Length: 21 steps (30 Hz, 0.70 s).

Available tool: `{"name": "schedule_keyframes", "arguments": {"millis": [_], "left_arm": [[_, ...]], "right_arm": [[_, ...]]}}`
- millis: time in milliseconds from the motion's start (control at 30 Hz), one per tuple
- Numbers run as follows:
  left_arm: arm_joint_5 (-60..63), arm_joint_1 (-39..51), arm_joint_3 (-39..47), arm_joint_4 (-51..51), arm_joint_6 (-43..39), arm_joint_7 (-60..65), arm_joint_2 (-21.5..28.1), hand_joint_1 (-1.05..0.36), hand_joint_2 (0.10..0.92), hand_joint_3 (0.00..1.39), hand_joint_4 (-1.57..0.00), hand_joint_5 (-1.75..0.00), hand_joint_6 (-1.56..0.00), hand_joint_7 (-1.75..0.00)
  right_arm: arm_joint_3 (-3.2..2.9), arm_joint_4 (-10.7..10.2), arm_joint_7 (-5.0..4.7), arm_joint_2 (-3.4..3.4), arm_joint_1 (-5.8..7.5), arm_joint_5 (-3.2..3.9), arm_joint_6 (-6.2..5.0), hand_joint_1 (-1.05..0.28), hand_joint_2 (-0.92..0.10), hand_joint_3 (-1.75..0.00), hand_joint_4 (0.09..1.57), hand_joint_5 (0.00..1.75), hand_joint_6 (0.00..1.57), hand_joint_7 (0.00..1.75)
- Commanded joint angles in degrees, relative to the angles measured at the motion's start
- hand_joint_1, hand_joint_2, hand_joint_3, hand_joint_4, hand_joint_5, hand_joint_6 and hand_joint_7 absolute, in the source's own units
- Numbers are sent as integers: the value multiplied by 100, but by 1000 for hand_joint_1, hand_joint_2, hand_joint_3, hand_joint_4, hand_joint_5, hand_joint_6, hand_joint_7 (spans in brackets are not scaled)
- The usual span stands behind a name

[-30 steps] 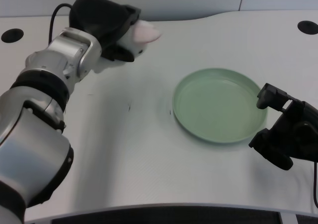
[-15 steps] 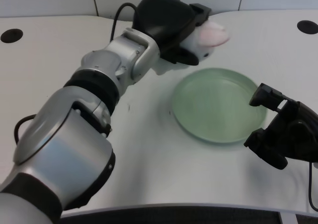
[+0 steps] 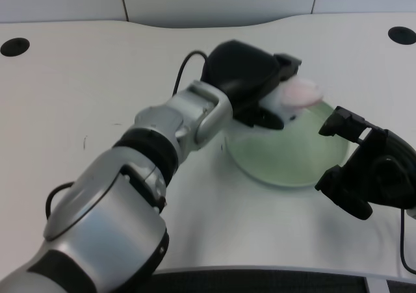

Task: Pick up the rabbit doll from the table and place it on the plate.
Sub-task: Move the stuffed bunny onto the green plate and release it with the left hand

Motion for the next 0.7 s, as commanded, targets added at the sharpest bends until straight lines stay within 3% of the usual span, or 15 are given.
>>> {"name": "schedule_keyframes", "arguments": {"millis": [33, 100, 200, 300, 333, 367, 400, 433, 533, 600, 700], "left_arm": [[29, 172, -85, 11, -12, -11, -30, -528, 921, 434, -830, -1746, -663, -1564], [55, 252, -134, 11, -12, 56, -36, -533, 921, 437, -833, -1746, -661, -1559], [91, 376, -216, 14, 11, 203, -48, -541, 921, 479, -771, -1710, -691, -1380], [57, 433, -211, 20, 18, 219, -56, -550, 921, 546, -642, -1631, -611, -1235], [61, 430, -219, 24, 14, 160, -42, -563, 921, 580, -586, -1554, -577, -1143], [67, 424, -227, 26, 12, 115, -30, -627, 921, 656, -417, -1108, -441, -742], [66, 411, -231, 27, 12, 58, -15, -648, 921, 683, -392, -894, -442, -514], [64, 403, -233, 27, 12, 24, -6, -706, 921, 712, -260, -684, -344, -297], [82, 391, -254, 26, 40, 55, 15, -805, 921, 758, -68, -473, -181, -85], [87, 386, -269, 24, 59, 127, 32, -862, 921, 780, -18, -417, -133, -41], [48, 362, -252, 19, 61, 110, 68, -950, 921, 825, -1, -264, -45, -7]], "right_arm": [[14, -100, -40, -5, 61, 57, 23, -567, -881, -4, 1110, 1746, 1004, 1226], [23, -117, -37, 11, 66, 66, 22, -569, -880, -3, 1111, 1746, 1011, 1214], [47, -152, -69, 35, 76, 78, 68, -580, -865, 0, 1110, 1746, 1021, 1206], [71, -204, -46, 40, 72, 90, 70, -598, -866, -2, 1109, 1746, 1017, 1197], [64, -208, -38, 53, 67, 107, 75, -599, -867, -2, 1110, 1746, 1011, 1191], [58, -210, -35, 62, 66, 121, 81, -589, -877, -6, 1109, 1746, 1014, 1160], [56, -203, -27, 67, 61, 129, 72, -585, -880, -8, 1109, 1746, 1015, 1149], [57, -197, -22, 69, 59, 132, 63, -579, -882, -8, 1108, 1746, 1026, 1153], [59, -134, 44, 57, 37, 130, 45, -549, -875, -4, 1096, 1746, 1027, 1168], [60, -101, 80, 51, 25, 130, 58, -554, -869, -1, 1086, 1746, 1019, 1134], [73, -126, 37, 41, 39, 111, 63, -534, -876, -5, 1088, 1746, 1045, 1133]]}}
